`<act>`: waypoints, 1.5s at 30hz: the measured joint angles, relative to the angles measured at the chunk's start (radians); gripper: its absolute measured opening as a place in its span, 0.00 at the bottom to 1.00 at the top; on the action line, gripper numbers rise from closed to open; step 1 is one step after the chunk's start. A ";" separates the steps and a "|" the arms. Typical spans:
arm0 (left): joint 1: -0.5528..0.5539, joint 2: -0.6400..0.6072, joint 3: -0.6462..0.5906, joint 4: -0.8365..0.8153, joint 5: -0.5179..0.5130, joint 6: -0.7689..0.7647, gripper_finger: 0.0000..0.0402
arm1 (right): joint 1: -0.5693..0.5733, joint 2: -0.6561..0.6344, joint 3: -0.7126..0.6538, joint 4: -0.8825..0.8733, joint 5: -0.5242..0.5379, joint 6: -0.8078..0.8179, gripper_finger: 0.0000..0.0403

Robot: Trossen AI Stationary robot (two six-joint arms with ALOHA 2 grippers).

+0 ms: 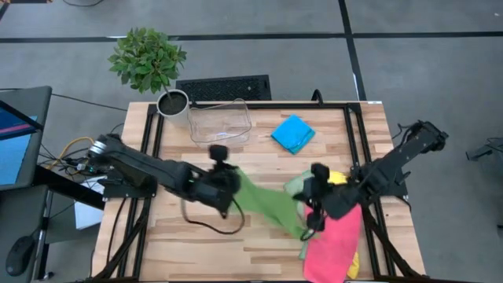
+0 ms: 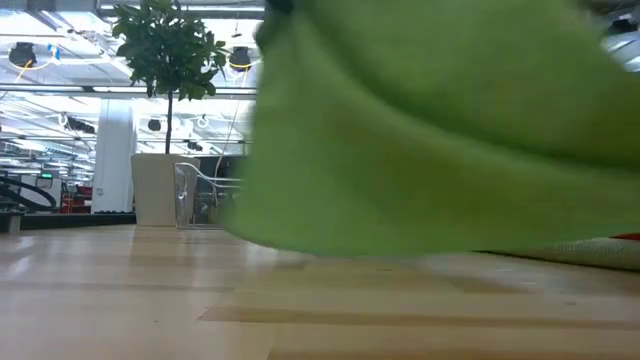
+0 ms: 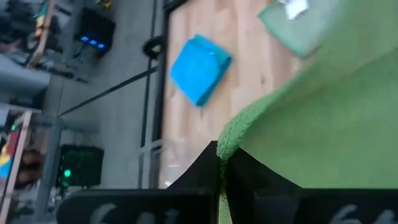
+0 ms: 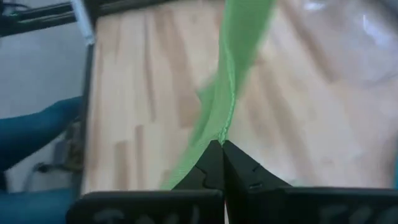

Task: Fold microfiber towels
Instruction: Fold the green microfiber cloth

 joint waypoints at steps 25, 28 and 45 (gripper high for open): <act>0.061 -0.205 -0.070 -0.472 0.049 -0.299 0.00 | -0.360 0.093 0.083 0.032 -0.016 -0.305 0.03; -0.002 -0.207 -0.176 -0.459 0.126 -0.399 0.00 | -0.287 0.184 0.084 0.026 -0.015 -0.215 0.04; -0.401 -0.207 -0.465 -0.263 0.370 -0.936 0.00 | -0.050 0.534 0.191 -0.015 -0.110 -0.004 0.23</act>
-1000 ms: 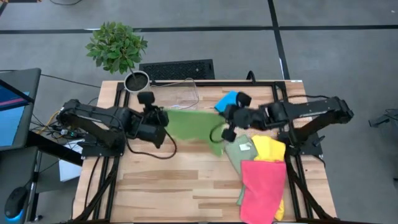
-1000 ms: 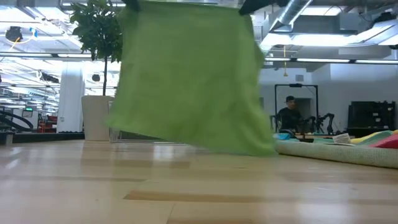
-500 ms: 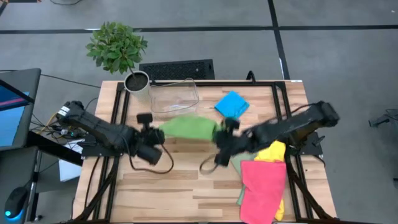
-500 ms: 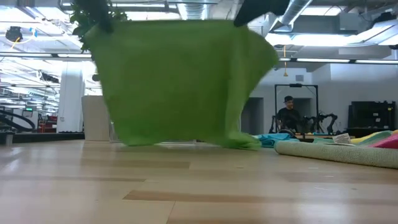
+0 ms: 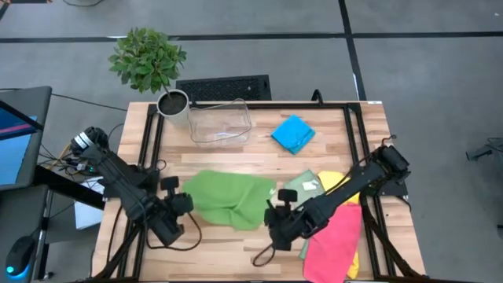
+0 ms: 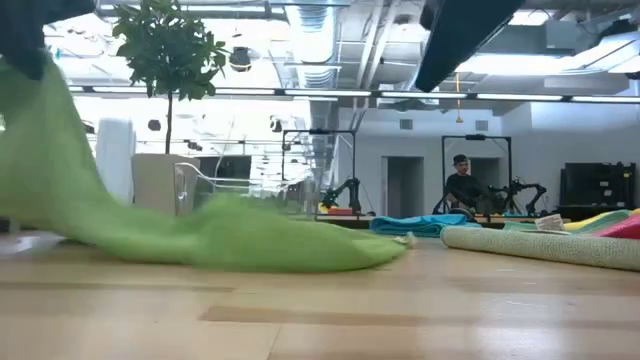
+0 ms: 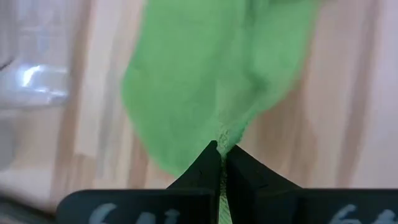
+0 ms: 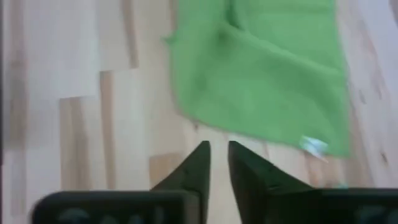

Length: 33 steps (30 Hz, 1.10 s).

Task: Fold microfiber towels
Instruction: Fold the green microfiber cloth

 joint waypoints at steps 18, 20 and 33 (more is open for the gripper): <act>0.026 0.001 -0.014 0.012 -0.125 0.032 0.00 | -0.030 0.176 -0.015 0.591 -0.051 -0.251 0.54; 0.028 0.001 -0.014 0.014 -0.131 0.032 0.00 | -0.042 0.208 -0.014 0.652 -0.061 -0.265 0.52; 0.023 0.001 -0.013 0.017 -0.137 -0.054 0.00 | -0.063 0.404 0.053 0.773 -0.056 -0.270 0.46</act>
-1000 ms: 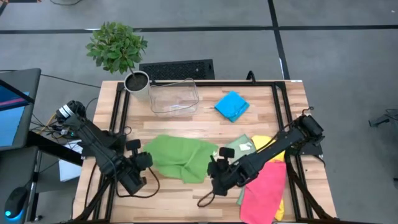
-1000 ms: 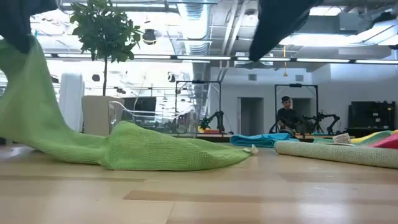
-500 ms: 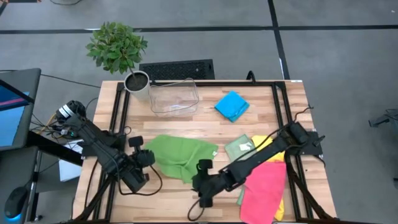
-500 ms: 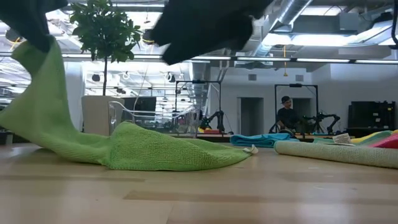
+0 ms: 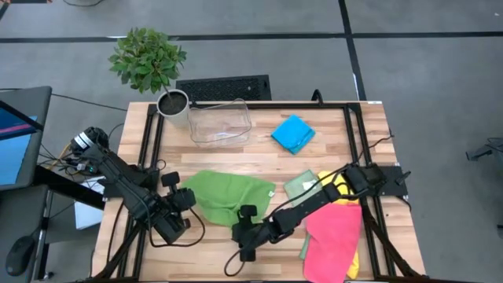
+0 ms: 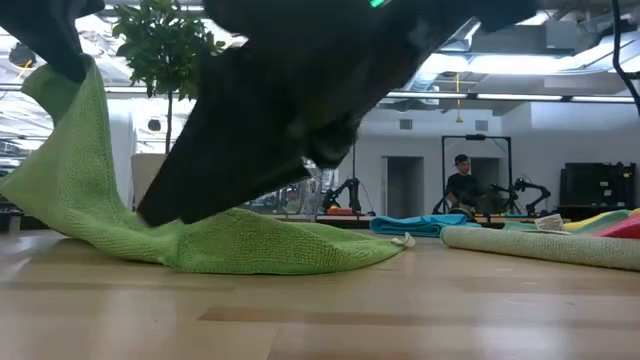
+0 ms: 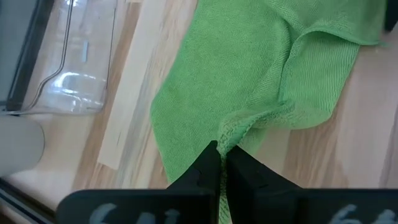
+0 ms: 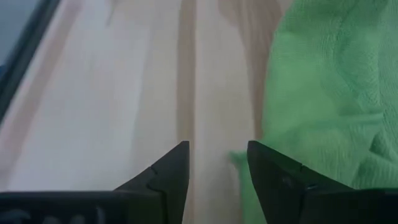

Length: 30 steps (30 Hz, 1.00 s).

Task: Fold microfiber towels
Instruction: Fold the green microfiber cloth

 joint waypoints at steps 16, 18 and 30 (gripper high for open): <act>-0.026 0.000 0.000 0.046 0.002 -0.028 0.00 | -0.024 0.031 0.025 -0.149 0.053 0.166 0.34; -0.026 0.001 0.000 0.047 0.001 -0.027 0.00 | -0.027 0.031 0.028 -0.171 0.056 0.190 0.23; -0.026 0.001 0.000 0.044 0.044 0.000 0.00 | 0.017 -0.125 0.017 -0.382 0.042 0.247 0.02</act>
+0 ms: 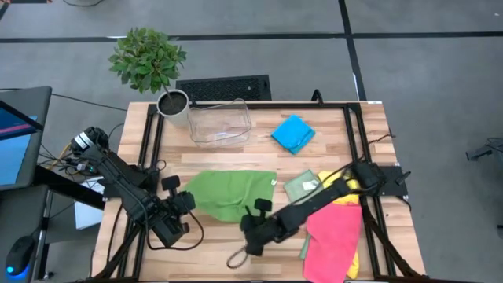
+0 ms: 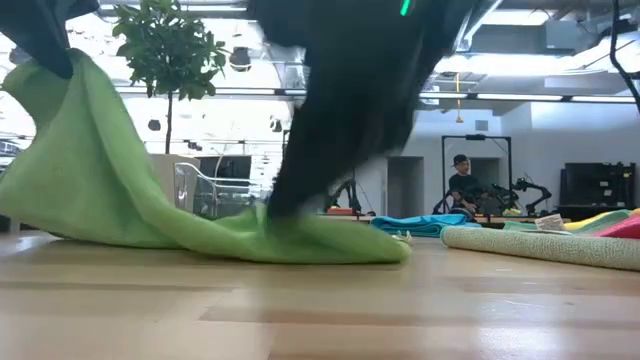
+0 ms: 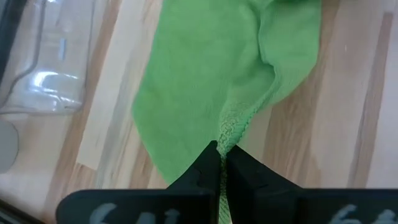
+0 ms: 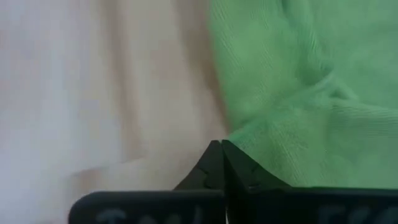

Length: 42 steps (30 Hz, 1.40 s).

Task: Fold microfiber towels
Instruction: Fold the green microfiber cloth

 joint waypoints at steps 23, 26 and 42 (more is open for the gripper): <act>0.074 -0.093 0.246 -0.353 -0.060 0.075 0.00 | -0.028 -0.420 0.003 -0.628 0.411 0.037 0.02; 0.136 -0.146 0.238 -0.351 -0.118 0.153 0.00 | -0.101 -0.466 0.005 -0.653 0.417 -0.045 0.01; 0.570 -0.337 0.239 -0.349 -0.213 0.480 0.00 | -0.358 -0.568 0.005 -0.624 0.473 -0.288 0.01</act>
